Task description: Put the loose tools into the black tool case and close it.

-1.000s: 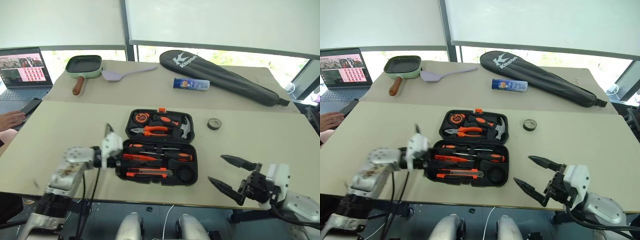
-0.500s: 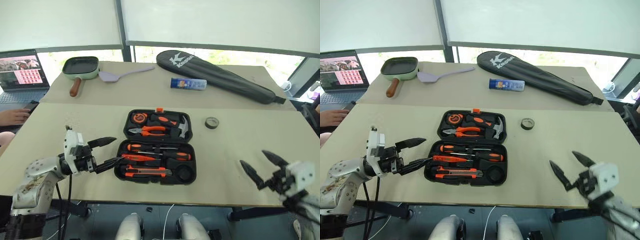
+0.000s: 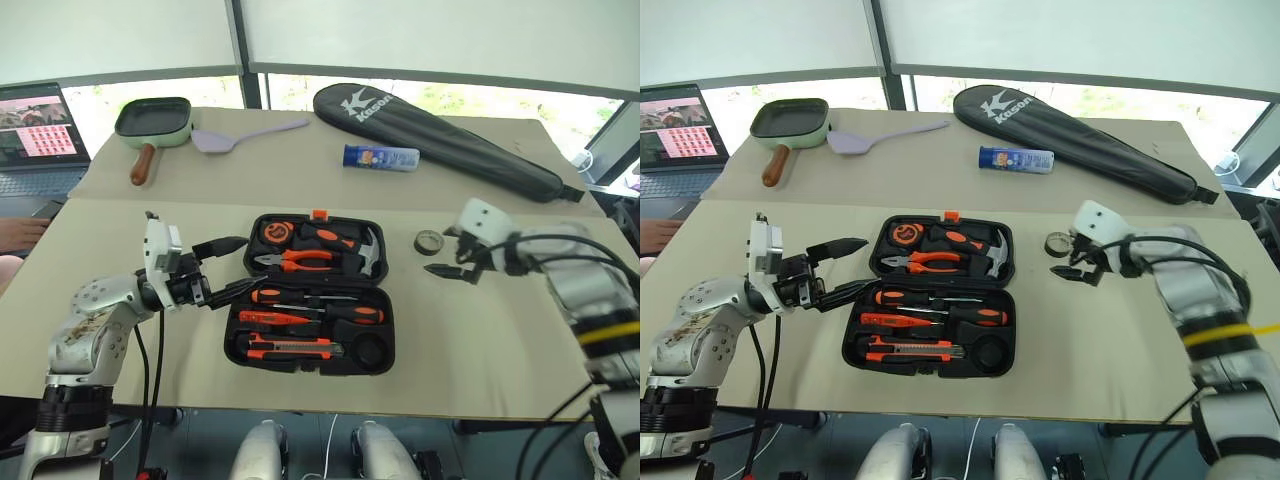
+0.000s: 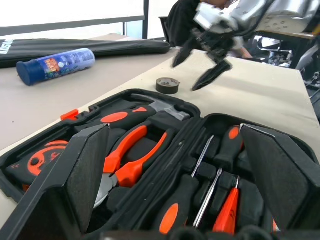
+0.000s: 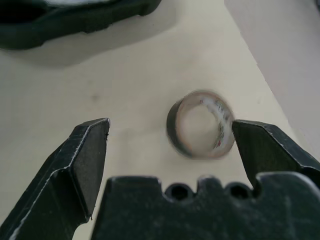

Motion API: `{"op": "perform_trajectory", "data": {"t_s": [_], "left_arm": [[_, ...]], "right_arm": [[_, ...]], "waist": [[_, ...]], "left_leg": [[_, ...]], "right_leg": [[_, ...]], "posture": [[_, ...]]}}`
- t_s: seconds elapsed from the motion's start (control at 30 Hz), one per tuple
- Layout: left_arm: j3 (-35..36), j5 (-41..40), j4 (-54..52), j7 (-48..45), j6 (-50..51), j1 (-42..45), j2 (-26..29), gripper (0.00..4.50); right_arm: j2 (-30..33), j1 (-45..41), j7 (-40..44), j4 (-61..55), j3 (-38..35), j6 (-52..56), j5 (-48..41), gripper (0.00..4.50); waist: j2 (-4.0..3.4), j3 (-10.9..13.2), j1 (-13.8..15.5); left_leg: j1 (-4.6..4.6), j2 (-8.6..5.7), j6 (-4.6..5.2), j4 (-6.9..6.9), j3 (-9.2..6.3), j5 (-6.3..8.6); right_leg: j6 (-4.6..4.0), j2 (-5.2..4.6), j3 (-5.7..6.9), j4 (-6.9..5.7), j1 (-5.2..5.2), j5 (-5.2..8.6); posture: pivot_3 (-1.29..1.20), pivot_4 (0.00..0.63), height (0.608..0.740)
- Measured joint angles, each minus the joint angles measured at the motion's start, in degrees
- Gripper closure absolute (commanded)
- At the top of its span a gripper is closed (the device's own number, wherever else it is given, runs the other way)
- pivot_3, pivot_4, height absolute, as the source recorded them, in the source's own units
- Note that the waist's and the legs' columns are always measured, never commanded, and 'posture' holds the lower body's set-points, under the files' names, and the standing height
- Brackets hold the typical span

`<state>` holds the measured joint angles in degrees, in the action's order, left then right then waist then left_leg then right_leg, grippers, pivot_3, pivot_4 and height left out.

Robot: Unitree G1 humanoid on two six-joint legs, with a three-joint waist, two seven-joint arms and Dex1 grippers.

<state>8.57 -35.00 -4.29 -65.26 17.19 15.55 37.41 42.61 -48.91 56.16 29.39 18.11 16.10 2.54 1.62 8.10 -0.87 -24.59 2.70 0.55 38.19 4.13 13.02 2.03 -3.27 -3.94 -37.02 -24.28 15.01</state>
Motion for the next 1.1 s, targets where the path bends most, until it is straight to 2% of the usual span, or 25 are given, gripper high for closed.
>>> {"op": "perform_trajectory", "data": {"t_s": [0.07, 0.17, 0.33, 0.53, 0.63, 0.77, 0.83, 0.9, 0.93, 1.0, 1.1], "left_arm": [[-1.09, 0.33, -0.32, -0.05, 0.23, -0.29, -0.16, 0.04], [-1.13, 0.95, -0.33, -0.06, 0.18, -0.64, -0.17, 0.00], [-1.20, 1.49, 0.30, -1.21, -1.31, -0.75, -0.59, 0.00], [-1.05, 1.15, 0.31, -3.56, -2.73, -1.05, -0.66, 0.00], [-0.87, 1.05, -0.05, -4.29, -3.73, -2.03, -0.98, 0.00], [-0.95, 1.22, -1.28, -5.73, -5.24, -3.45, -0.95, 0.00], [-0.92, 1.39, -2.22, -7.14, -6.50, -5.00, 0.11, 0.00], [-0.86, 2.28, -2.44, -9.35, -8.23, -7.42, 2.15, 0.00], [-0.86, 2.55, -2.45, -9.92, -8.72, -7.89, 2.46, 0.00], [-0.94, 3.57, -2.66, -11.00, -10.25, -9.65, 3.26, 0.00], [-1.25, 4.30, -3.28, -12.23, -10.81, -11.84, 4.94, 0.00]], "right_arm": [[-2.45, -3.24, 0.97, 6.49, 1.63, -0.86, 1.85, 0.00], [-4.97, -6.33, 3.32, 14.38, 1.96, -0.56, 3.19, 0.68], [-6.36, -11.67, 3.84, 24.34, 2.15, -0.49, 6.08, 2.48], [-7.48, -12.87, 4.01, 27.83, 0.80, -1.68, 6.77, 4.48], [-7.39, -12.65, 5.01, 27.06, -2.04, -4.69, 5.03, 4.48], [-4.29, -8.02, 13.30, 14.24, -5.22, -5.05, -0.02, 4.48], [-1.67, -3.78, 19.53, -1.20, -6.26, 3.32, -5.97, 4.48], [0.27, 0.03, 22.09, -19.52, -7.71, 16.98, -14.09, 4.48], [0.66, 0.80, 22.38, -24.20, -8.00, 20.48, -16.15, 4.48], [1.23, 6.16, 20.33, -42.40, -8.98, 32.17, -23.35, 4.48], [1.02, 15.72, 15.99, -57.07, -5.97, 40.89, -28.39, 4.48]], "waist": [[0.00, 0.00, -0.02], [-0.02, 0.02, 0.26], [-0.02, 0.03, 0.05], [-0.03, 0.03, -0.15], [-0.03, 0.03, -0.15], [-0.05, 0.04, 0.07], [-0.06, 0.04, 0.13], [-0.09, 0.05, -0.07], [-0.09, 0.05, -0.11], [-0.05, 0.02, 0.08], [0.03, 0.01, 0.49]], "left_leg": [[0.00, -0.01, 0.00, 0.01, 0.01, 0.00], [-0.01, -0.03, 0.00, 0.02, -0.01, 0.00], [0.02, -0.02, 0.00, 0.05, 0.00, 0.00], [0.03, -0.01, -0.01, 0.05, 0.00, -0.01], [0.03, -0.01, -0.01, 0.05, 0.00, -0.01], [0.01, 0.01, -0.01, 0.05, -0.05, 0.00], [0.03, 0.04, -0.01, 0.05, -0.14, 0.00], [0.08, 0.13, 0.01, 0.04, -0.35, 0.02], [0.11, 0.13, 0.01, 0.04, -0.36, 0.02], [0.25, 0.16, 0.00, 0.03, -0.48, 0.03], [0.21, 0.11, -0.01, 0.11, -0.50, 0.03]], "right_leg": [[0.01, -0.01, 0.01, -0.02, 0.01, 0.00], [0.01, -0.04, 0.07, -0.06, 0.01, 0.00], [0.01, -0.03, 0.07, -0.12, 0.02, -0.01], [0.00, -0.02, 0.07, -0.17, 0.01, -0.02], [0.00, -0.03, 0.07, -0.17, 0.02, -0.02], [0.01, -0.03, 0.09, -0.19, 0.01, -0.02], [0.01, -0.02, 0.09, -0.19, 0.01, -0.02], [-0.01, 0.02, 0.08, -0.23, -0.01, -0.03], [-0.02, 0.03, 0.08, -0.25, 0.02, -0.03], [-0.06, 0.06, 0.17, -0.23, 0.19, -0.01], [-0.06, -0.06, 0.23, -0.23, 0.23, -0.01]], "posture": [[0.00, 0.150, 0.740], [0.00, 0.150, 0.740], [0.00, 0.150, 0.740], [0.00, 0.150, 0.740], [0.00, 0.150, 0.740], [0.00, 0.150, 0.740], [0.00, 0.150, 0.740], [0.00, 0.150, 0.740], [0.00, 0.150, 0.740], [0.00, 0.150, 0.740], [0.00, 0.150, 0.740]]}}
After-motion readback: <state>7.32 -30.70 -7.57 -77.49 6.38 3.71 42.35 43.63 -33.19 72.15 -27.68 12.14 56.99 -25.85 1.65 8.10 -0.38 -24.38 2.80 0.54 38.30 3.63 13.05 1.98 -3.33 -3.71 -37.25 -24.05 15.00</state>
